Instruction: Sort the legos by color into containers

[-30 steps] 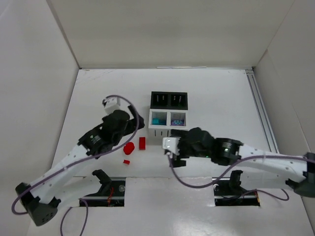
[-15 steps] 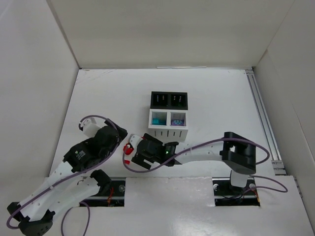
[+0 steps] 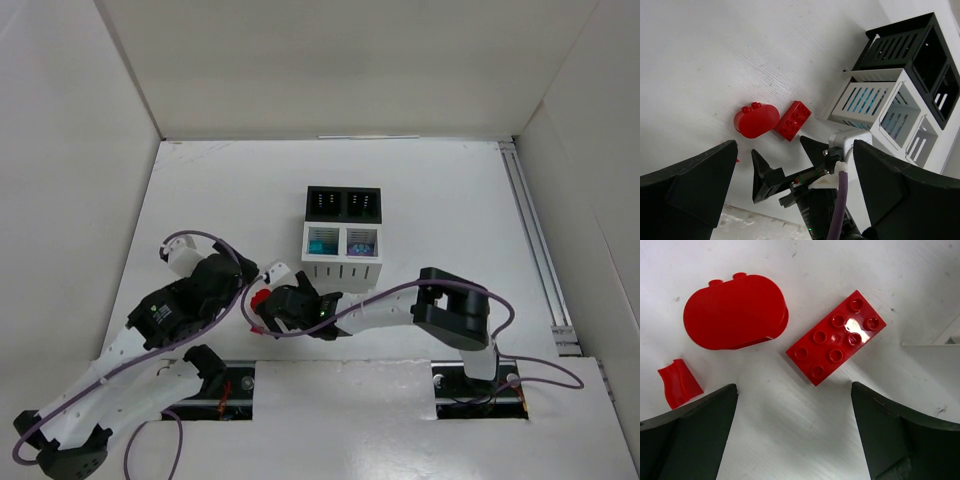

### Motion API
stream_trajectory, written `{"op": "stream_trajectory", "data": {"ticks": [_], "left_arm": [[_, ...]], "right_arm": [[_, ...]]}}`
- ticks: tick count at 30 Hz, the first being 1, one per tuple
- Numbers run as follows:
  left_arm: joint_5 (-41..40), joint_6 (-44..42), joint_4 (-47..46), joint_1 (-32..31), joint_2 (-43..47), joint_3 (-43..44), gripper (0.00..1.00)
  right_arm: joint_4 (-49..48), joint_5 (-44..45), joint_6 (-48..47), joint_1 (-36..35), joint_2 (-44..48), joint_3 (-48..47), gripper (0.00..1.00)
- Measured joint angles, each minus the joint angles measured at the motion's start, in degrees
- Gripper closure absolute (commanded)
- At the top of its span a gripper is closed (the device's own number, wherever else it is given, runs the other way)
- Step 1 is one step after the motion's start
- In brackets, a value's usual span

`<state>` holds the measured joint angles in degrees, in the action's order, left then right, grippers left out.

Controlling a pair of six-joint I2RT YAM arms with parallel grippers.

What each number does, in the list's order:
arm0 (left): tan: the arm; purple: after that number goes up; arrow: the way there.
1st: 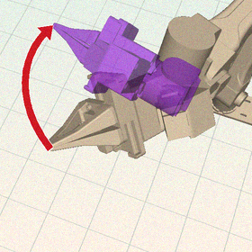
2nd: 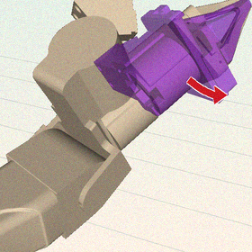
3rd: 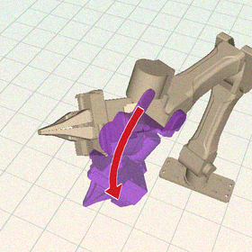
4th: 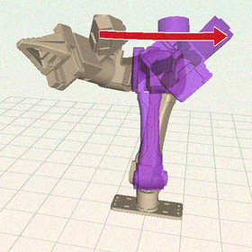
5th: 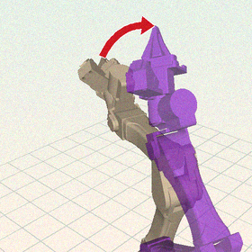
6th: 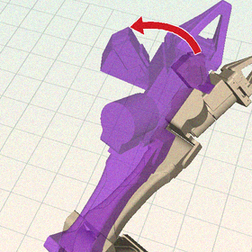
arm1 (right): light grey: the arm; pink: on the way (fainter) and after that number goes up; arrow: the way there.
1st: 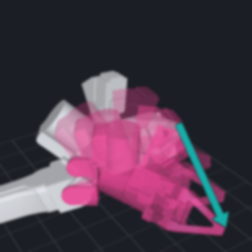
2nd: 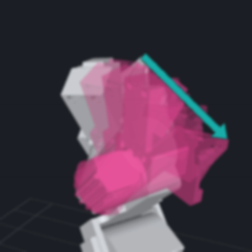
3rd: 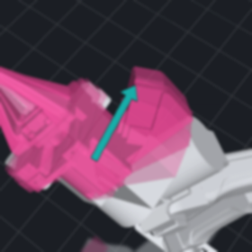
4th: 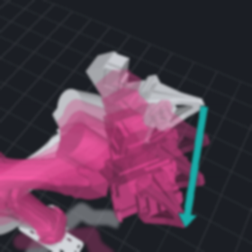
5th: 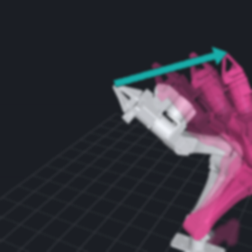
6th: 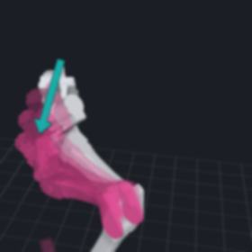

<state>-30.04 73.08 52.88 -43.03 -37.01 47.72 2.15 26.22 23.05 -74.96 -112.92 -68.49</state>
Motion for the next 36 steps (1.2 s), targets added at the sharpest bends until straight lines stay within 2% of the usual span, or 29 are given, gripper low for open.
{"op": "stream_trajectory", "data": {"ticks": [10,12,13,16,17,18,25,29,36], "left_arm": [[-0.50,-0.68,-0.87,0.02,3.17,-0.09,0.00],[-0.55,-0.68,-1.05,0.02,3.17,-0.13,0.00],[-0.59,-0.76,-1.14,0.02,3.17,-0.13,0.00],[-0.61,-1.03,-1.49,0.02,3.17,-0.13,0.00],[-0.57,-1.14,-1.68,0.02,3.17,-0.13,0.00],[-0.52,-1.25,-1.92,0.00,3.17,-0.13,0.00],[-0.42,-2.05,-3.23,0.00,2.84,-0.13,0.00],[-0.28,-2.73,-3.76,0.02,2.47,-0.13,0.00],[0.50,-4.31,-5.29,0.00,1.92,-1.36,0.00]], "right_arm": [[-3.48,1.03,3.32,3.61,-2.86,-2.12,0.03],[-3.80,1.22,3.43,3.63,-3.26,-2.56,0.08],[-3.91,1.33,3.52,3.63,-3.41,-2.71,0.10],[-4.11,1.62,3.78,3.72,-3.58,-2.78,0.27],[-4.15,1.84,3.93,3.74,-3.61,-2.78,0.38],[-4.15,1.77,3.89,3.74,-3.61,-2.78,0.43],[-4.28,1.60,5.22,4.02,-3.63,-2.73,0.75],[-4.31,1.11,4.52,4.04,-3.41,-2.56,0.85],[0.00,0.55,-0.63,3.69,5.01,2.49,0.86]]}}
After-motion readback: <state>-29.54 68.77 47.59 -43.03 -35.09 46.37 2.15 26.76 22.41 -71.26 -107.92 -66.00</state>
